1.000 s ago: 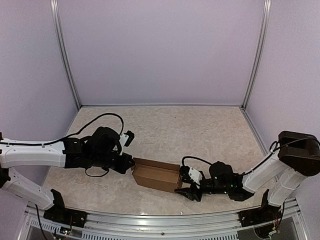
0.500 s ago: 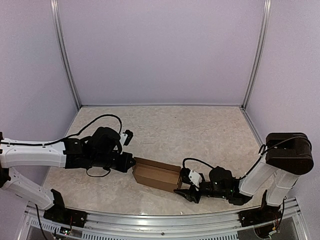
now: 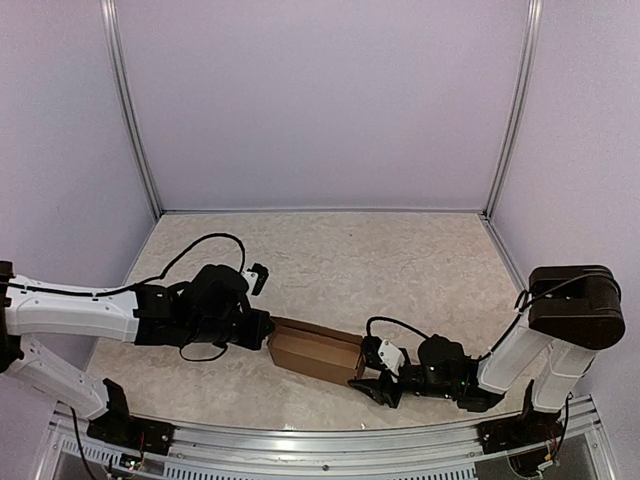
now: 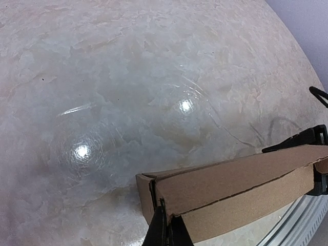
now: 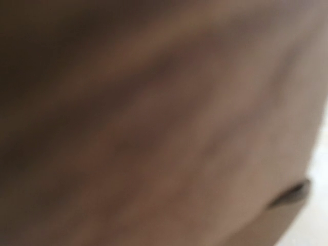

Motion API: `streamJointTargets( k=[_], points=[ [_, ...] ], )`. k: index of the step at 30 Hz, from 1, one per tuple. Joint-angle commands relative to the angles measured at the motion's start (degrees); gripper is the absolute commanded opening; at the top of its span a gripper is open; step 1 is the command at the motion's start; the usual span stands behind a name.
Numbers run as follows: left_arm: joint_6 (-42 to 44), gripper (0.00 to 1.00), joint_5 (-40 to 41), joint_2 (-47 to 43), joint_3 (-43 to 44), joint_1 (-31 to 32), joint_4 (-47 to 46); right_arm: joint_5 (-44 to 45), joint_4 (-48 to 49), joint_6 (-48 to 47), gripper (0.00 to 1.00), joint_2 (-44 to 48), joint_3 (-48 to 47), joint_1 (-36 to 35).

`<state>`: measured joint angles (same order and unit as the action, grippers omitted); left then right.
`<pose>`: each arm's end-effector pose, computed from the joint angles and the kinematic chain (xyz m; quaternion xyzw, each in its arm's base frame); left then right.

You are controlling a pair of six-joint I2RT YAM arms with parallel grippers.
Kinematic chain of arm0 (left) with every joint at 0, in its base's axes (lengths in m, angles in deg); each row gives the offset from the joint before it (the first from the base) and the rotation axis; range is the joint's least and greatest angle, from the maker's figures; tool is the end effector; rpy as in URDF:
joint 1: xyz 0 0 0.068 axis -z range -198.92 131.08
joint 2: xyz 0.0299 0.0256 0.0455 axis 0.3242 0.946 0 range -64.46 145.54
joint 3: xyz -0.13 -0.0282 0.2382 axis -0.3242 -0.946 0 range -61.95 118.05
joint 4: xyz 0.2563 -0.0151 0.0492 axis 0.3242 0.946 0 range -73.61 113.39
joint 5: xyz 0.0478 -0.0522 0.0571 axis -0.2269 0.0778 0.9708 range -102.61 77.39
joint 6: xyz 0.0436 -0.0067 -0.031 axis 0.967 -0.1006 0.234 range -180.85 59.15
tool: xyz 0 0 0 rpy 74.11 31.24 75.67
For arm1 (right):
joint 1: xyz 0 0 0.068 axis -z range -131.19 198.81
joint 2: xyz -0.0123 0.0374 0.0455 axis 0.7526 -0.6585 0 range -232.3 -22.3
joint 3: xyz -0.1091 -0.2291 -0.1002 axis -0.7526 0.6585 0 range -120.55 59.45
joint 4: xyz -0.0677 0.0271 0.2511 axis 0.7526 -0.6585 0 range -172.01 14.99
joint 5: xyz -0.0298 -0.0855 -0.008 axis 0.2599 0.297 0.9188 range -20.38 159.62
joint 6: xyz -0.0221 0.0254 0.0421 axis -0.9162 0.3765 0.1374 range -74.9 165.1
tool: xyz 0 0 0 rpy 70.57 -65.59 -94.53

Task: Fold the paper box

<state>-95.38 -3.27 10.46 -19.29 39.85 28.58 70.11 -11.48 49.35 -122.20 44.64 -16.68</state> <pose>0.1441 -0.2265 0.2120 0.1621 0.9052 -0.2289 0.3194 0.1031 0.2256 0.0943 -0.4192 0.7128 0.3186 0.4634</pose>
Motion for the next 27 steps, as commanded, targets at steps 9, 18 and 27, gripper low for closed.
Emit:
streamJointTargets(
  k=[9, 18, 27],
  points=[
    [-2.18, 0.00, 1.77, 2.98, -2.58, 4.54, 10.40, 6.93, 2.09, 3.64, 0.55, 0.36, 0.55, 0.16],
    [-2.35, 0.00, 3.43, 2.52, -2.14, 4.96, 11.12, 7.96, -0.60, 4.64, 0.73, 5.66, 0.92, 0.20],
    [-2.73, 0.00, 5.41, 2.91, -0.37, 4.96, 12.86, 5.56, -12.95, 4.87, 0.77, 15.57, 1.33, 0.22]
  ],
)
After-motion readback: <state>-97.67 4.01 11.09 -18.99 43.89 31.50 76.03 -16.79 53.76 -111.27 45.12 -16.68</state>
